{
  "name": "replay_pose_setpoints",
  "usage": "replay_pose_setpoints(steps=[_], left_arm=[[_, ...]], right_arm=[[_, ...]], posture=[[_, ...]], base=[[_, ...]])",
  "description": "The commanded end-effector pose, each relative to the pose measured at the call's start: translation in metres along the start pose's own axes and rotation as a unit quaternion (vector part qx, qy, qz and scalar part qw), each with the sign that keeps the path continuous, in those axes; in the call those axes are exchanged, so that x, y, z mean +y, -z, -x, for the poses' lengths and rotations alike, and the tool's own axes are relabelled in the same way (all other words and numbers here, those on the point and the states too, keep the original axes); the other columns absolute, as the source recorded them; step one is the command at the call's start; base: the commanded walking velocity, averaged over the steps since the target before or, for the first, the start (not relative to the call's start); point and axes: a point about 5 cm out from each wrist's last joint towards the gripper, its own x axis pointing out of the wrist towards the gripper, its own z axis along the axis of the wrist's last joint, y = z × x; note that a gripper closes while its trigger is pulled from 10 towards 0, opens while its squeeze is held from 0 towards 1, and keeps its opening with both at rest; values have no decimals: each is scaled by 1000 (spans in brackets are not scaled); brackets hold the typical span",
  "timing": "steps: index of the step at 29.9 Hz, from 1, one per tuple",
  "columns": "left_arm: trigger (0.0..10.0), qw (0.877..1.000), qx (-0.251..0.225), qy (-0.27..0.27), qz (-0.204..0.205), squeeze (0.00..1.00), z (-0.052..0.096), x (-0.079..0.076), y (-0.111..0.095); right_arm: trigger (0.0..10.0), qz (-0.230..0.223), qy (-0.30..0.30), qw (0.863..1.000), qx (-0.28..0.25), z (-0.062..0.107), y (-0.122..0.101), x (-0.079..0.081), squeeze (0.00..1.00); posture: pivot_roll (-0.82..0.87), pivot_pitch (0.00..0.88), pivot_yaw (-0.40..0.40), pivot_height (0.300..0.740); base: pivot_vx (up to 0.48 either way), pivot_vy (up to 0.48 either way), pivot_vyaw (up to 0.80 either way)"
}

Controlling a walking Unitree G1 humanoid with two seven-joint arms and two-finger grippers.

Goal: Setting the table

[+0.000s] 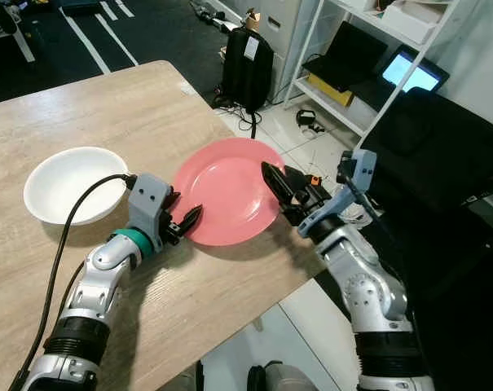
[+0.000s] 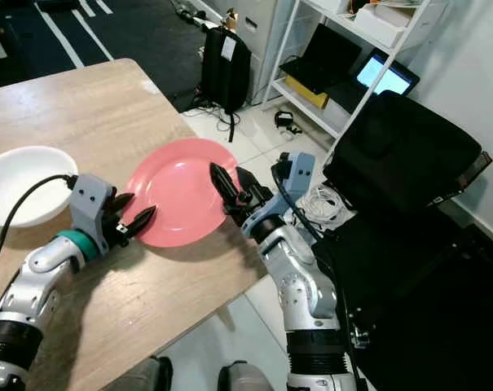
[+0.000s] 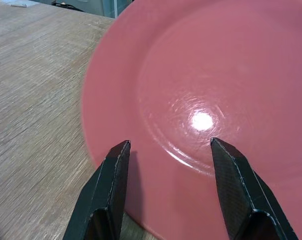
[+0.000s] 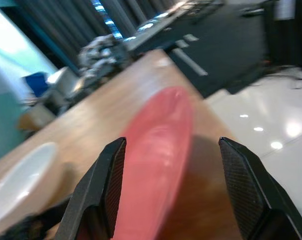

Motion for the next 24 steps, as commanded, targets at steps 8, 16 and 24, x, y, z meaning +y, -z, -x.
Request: replay_pose_setpoints(steps=[8, 16, 24], left_arm=[[10000, 998, 55, 9, 26, 16, 6, -10, 29], [10000, 998, 53, 8, 25, 16, 5, -10, 28], [10000, 998, 51, 6, 26, 16, 6, -10, 28]], right_arm=[[10000, 9, 92, 995, -31, 3, -8, -30, 0], [10000, -45, 21, 999, 14, 4, 8, -12, 0], [10000, -73, -42, 994, 66, 3, 30, 9, 0]], posture=[[84, 23, -27, 740], [86, 21, -29, 740], [88, 23, -31, 740]], base=[[0, 0, 0], [0, 0, 0], [0, 0, 0]])
